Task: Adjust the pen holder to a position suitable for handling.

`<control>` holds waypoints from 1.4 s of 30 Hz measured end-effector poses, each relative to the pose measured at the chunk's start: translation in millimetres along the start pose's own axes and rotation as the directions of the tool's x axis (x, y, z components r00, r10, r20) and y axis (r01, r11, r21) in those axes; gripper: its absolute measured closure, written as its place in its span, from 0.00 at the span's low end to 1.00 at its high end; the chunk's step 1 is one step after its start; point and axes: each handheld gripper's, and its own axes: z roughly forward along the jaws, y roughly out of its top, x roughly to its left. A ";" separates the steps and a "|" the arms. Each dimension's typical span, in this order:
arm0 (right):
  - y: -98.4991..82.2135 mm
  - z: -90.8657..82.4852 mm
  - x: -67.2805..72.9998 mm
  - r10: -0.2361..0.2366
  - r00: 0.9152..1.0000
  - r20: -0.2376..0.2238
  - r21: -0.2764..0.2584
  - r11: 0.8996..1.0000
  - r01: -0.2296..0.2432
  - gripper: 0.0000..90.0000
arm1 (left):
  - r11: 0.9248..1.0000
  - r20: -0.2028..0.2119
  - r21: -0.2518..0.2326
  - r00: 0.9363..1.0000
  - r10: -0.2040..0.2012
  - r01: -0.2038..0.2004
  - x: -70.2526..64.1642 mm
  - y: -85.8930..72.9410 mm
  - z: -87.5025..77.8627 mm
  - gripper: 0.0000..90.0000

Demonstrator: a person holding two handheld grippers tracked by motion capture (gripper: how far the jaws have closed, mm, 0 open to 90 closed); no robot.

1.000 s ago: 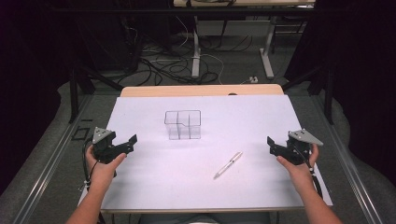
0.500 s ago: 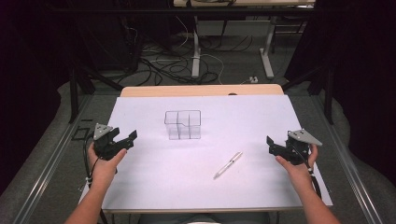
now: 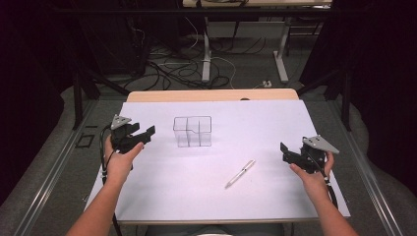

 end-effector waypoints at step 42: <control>-4.0 5.8 2.0 0.019 0.999 -0.027 0.037 0.999 -0.018 0.16 | 0.965 0.031 0.250 0.995 -0.090 0.080 -45.1 43.9 72.8 0.67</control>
